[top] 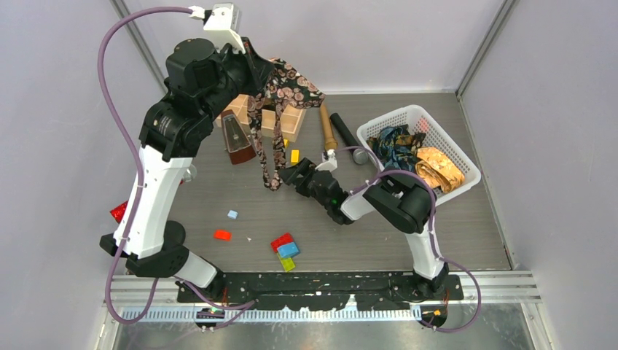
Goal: Roll the ties
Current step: Flatten out the tie at the center of the board.
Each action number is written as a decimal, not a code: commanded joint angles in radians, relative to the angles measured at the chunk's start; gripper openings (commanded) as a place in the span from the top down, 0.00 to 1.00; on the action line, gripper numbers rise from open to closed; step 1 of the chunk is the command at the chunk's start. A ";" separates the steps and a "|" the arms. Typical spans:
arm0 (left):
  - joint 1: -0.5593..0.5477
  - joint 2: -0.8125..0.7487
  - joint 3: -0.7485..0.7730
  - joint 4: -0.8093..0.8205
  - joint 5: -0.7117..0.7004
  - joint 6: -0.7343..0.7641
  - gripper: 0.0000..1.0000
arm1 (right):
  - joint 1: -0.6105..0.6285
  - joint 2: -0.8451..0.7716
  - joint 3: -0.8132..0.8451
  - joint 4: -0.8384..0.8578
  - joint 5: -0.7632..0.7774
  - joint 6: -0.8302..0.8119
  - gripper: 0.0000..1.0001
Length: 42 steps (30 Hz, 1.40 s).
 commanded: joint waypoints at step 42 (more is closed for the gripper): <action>0.006 -0.312 -0.530 0.220 -0.415 0.035 1.00 | -0.043 -0.977 0.068 -1.064 0.469 -0.507 1.00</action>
